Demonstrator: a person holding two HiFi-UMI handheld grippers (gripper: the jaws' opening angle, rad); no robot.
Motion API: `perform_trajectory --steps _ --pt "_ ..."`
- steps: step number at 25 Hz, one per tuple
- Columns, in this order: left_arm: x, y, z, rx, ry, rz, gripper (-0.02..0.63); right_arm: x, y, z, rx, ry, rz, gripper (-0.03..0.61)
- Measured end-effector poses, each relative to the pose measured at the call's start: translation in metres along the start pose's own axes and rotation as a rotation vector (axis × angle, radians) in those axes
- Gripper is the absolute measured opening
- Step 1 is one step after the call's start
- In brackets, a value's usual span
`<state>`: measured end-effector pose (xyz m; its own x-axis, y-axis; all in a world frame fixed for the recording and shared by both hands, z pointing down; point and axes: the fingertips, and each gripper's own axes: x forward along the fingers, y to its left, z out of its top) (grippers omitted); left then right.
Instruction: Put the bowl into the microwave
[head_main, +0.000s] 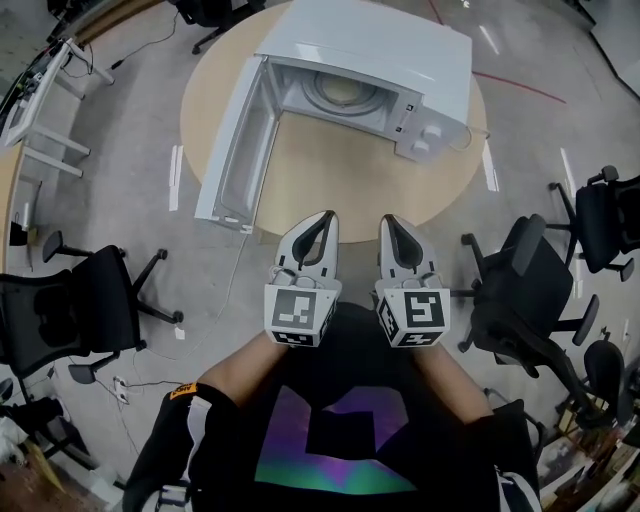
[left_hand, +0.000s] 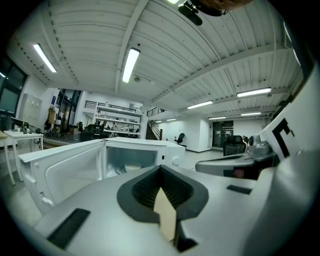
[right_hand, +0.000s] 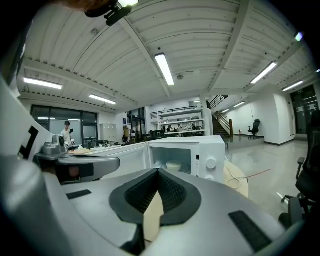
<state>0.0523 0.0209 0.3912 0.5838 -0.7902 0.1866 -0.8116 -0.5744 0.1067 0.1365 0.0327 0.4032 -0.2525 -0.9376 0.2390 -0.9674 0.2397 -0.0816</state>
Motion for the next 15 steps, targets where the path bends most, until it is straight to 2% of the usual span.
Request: perform_trajectory --steps 7,15 --pt "-0.046 -0.035 -0.01 0.009 -0.007 0.079 0.044 -0.048 0.006 -0.007 0.025 -0.022 0.066 0.017" --pt "-0.106 -0.072 -0.029 -0.009 -0.01 0.172 0.043 -0.108 0.034 -0.024 -0.023 -0.013 0.175 0.017"
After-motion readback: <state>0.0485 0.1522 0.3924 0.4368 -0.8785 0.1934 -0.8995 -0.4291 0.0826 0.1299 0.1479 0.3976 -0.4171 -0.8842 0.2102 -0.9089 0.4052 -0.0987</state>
